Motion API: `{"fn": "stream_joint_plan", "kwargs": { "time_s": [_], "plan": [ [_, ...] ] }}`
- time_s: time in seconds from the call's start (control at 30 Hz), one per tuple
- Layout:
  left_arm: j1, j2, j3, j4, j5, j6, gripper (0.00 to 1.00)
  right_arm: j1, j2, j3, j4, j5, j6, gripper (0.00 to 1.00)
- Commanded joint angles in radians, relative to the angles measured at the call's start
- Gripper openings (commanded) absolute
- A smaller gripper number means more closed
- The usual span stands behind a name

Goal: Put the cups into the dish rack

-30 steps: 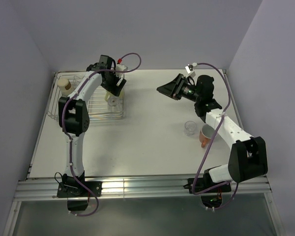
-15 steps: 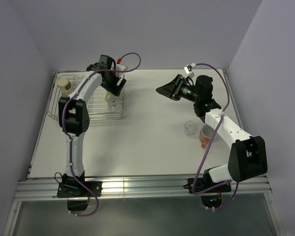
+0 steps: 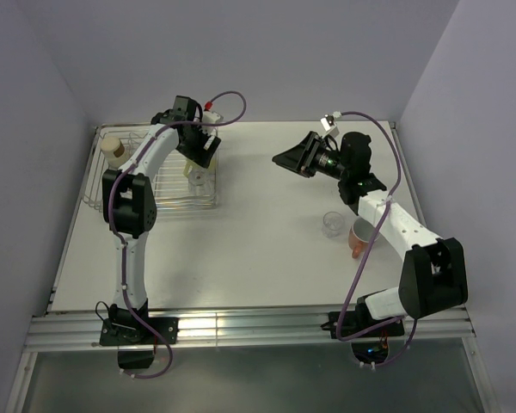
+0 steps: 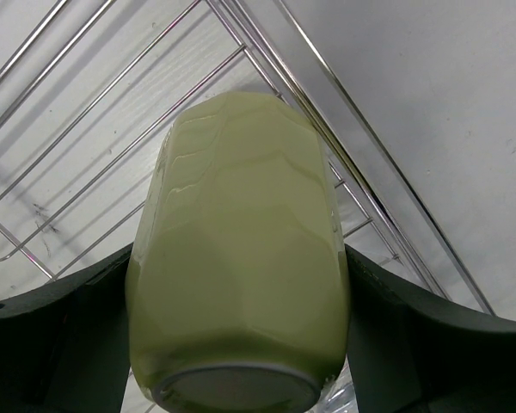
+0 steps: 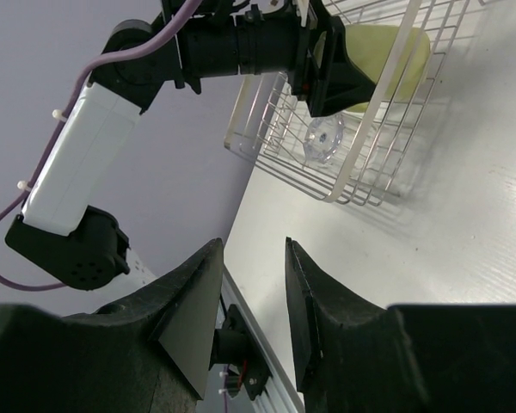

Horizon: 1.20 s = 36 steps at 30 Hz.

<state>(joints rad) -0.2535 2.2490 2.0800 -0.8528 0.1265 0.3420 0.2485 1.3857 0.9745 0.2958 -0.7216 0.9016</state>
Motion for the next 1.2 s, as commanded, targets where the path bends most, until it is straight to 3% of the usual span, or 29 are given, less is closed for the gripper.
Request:
{"fn": "stream_joint_plan", "kwargs": {
  "time_s": [0.0,0.07,0.1,1.17],
  "plan": [
    [-0.013,-0.075,0.061,0.090,0.048,-0.024,0.85,0.011,-0.008,0.043,0.006,0.010,-0.023,0.43],
    [-0.013,-0.078,0.057,0.095,0.062,-0.026,0.86,0.012,-0.007,0.047,-0.004,0.010,-0.027,0.43],
    [-0.013,-0.080,0.057,0.097,0.065,-0.028,0.99,0.012,-0.005,0.050,-0.006,0.010,-0.030,0.43],
    [-0.009,-0.169,0.034,0.100,-0.030,-0.061,0.99,0.051,-0.028,0.084,-0.095,0.056,-0.070,0.43]
  ]
}}
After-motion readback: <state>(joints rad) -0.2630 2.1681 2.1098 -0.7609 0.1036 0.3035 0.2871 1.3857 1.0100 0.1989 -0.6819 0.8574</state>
